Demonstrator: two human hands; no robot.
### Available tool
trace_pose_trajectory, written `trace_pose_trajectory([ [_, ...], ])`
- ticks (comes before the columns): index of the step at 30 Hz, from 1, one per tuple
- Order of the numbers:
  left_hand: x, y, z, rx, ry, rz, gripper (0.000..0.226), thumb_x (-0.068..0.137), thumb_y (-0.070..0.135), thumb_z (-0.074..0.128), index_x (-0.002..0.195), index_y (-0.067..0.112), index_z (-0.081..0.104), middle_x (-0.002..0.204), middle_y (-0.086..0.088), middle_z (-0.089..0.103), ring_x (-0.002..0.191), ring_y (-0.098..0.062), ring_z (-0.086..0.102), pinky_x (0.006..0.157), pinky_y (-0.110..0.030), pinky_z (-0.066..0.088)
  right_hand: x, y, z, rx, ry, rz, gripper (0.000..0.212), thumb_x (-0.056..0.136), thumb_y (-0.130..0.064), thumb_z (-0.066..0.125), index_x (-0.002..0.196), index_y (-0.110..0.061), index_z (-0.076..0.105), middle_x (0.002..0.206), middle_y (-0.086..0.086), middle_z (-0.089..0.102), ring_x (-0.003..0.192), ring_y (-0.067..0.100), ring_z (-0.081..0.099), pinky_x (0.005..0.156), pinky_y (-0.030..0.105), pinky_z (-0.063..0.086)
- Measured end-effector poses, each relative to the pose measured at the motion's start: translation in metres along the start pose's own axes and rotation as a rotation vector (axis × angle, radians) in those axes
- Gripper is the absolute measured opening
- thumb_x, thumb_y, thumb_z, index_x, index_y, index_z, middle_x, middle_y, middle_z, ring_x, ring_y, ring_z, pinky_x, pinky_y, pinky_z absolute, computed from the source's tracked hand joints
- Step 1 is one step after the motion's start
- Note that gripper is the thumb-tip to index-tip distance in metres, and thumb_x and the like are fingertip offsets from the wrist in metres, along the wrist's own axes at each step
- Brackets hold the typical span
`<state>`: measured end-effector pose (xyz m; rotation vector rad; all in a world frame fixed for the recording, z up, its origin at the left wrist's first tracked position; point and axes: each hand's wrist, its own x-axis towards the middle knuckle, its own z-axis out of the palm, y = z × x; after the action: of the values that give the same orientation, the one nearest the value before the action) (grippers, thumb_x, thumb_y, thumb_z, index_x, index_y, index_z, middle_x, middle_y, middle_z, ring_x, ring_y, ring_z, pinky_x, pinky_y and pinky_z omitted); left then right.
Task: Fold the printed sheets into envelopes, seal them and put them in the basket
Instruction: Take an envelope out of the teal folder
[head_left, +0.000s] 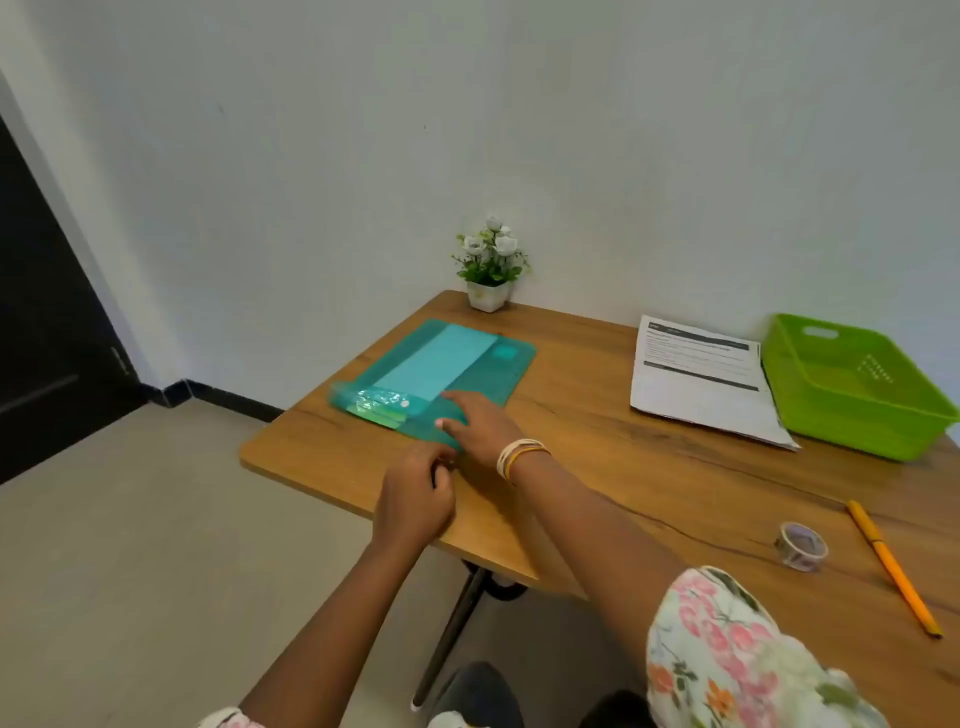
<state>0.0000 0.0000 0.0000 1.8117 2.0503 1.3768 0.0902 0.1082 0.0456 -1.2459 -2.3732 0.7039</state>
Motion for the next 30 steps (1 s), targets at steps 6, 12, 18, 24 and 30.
trace_pose_trajectory([
  [6,0.006,0.002,0.003,0.101,0.014,-0.112,0.035,0.090,0.009,0.051,0.124,0.017,0.056,0.135,-0.005,0.044,0.123,-0.018,0.045,0.097,-0.027,0.040,-0.007,0.016,-0.002,-0.159,-0.063,0.110,0.059,0.089,-0.038,0.061,0.142,-0.022,0.042,0.144,0.005,0.046,0.130,0.025,0.045,0.108,0.041,0.037],
  [12,0.010,0.005,0.006,0.344,0.034,0.098,0.040,0.089,0.016,0.053,0.128,0.015,0.054,0.145,-0.011,0.043,0.140,-0.025,0.034,0.115,-0.055,0.014,-0.035,0.062,-0.064,-0.222,-0.200,0.198,0.064,0.086,-0.012,0.066,0.143,-0.020,0.039,0.146,0.003,0.044,0.132,0.024,0.043,0.108,0.032,0.034],
  [18,0.045,0.013,0.011,0.184,-0.227,0.116,0.036,0.100,0.030,0.038,0.129,0.021,0.057,0.145,0.001,0.048,0.139,-0.015,0.036,0.117,-0.046,0.012,-0.042,0.077,-0.091,-0.428,-0.256,0.254,0.057,0.082,-0.005,0.057,0.134,-0.027,0.050,0.139,0.005,0.049,0.124,0.026,0.049,0.103,0.038,0.045],
  [24,0.099,0.013,0.038,0.064,-0.561,-0.007,0.036,0.097,0.010,0.046,0.121,0.026,0.066,0.148,0.003,0.045,0.136,-0.020,0.040,0.112,-0.035,0.030,-0.029,0.061,-0.075,-0.254,-0.150,0.179,0.044,0.088,-0.044,0.059,0.126,-0.020,0.057,0.125,0.003,0.061,0.114,0.023,0.056,0.099,0.043,0.045],
  [30,0.123,-0.002,0.047,0.045,-0.851,-0.113,0.042,0.100,0.019,0.048,0.141,0.027,0.046,0.159,-0.001,0.023,0.147,-0.020,0.016,0.121,-0.042,0.011,-0.025,0.066,-0.065,-0.214,-0.131,0.107,0.035,0.078,-0.036,0.075,0.107,-0.020,0.063,0.109,0.001,0.064,0.100,0.019,0.059,0.088,0.037,0.050],
])
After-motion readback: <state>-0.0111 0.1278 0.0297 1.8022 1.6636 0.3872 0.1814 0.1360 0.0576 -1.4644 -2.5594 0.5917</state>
